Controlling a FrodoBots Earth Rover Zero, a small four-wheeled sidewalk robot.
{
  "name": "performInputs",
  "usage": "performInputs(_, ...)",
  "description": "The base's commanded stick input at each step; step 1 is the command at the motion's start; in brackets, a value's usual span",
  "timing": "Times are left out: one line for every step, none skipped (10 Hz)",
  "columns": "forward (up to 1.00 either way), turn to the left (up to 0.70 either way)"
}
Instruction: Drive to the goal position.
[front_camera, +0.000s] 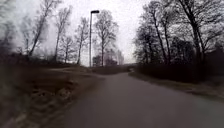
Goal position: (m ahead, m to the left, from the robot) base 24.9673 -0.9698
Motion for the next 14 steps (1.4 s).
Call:
performInputs(0.70,0.00)
performInputs(0.70,0.00)
performInputs(0.70,0.00)
performInputs(0.70,0.00)
performInputs(0.70,0.00)
performInputs(0.70,0.00)
performInputs(0.70,0.00)
performInputs(0.70,0.00)
performInputs(0.70,0.00)
performInputs(0.70,0.00)
performInputs(0.70,0.00)
performInputs(0.70,0.00)
performInputs(0.70,0.00)
performInputs(0.70,0.00)
